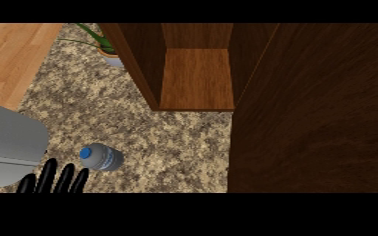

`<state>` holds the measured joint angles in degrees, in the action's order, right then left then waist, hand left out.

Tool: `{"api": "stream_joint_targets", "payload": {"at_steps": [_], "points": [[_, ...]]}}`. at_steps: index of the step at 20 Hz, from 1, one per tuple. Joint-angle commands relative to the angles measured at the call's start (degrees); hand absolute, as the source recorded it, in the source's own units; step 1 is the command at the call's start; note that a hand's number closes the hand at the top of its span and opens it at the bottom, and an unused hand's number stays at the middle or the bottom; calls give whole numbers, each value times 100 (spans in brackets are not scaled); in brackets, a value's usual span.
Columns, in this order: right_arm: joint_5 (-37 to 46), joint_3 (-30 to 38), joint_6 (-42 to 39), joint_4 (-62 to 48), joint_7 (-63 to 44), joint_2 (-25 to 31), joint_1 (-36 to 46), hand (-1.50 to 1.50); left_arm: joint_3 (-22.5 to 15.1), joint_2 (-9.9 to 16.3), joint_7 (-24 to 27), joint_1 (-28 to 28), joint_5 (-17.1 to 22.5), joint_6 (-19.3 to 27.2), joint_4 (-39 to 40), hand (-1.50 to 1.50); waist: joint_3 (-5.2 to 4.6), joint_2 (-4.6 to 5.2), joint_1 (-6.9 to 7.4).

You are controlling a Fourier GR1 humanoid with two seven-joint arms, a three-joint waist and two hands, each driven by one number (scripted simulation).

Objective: Pick up the bottled water, place it into the cabinet and close the cabinet

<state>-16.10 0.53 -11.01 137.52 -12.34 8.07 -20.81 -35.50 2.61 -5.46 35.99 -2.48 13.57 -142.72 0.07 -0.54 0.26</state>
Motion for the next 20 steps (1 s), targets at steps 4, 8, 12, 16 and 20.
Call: {"api": "stream_joint_targets", "payload": {"at_steps": [4, 8, 12, 16, 20], "points": [[-691, 129, -62, 787, -328, -27, -405, -150, -769, 477, 114, 577, -763, 248, -1070, -150, 5, -22, -8], [-810, 227, -70, 923, -441, -19, -397, -150, -999, 633, 654, 847, -765, 376, -815, -150, 1, -32, 24], [-781, 229, -154, 850, -326, -62, -497, -150, -1225, 958, 874, 1228, -775, 551, -870, -150, 0, -30, 53], [-988, 390, -131, 971, -401, -53, -476, -150, -1301, 1063, 1084, 1362, -649, 798, -813, -150, -3, -19, 22], [-1225, 536, -234, 1131, -506, 22, -737, -150, -828, 1234, 1286, 1460, -342, 956, -949, -150, -9, -34, -34]]}}
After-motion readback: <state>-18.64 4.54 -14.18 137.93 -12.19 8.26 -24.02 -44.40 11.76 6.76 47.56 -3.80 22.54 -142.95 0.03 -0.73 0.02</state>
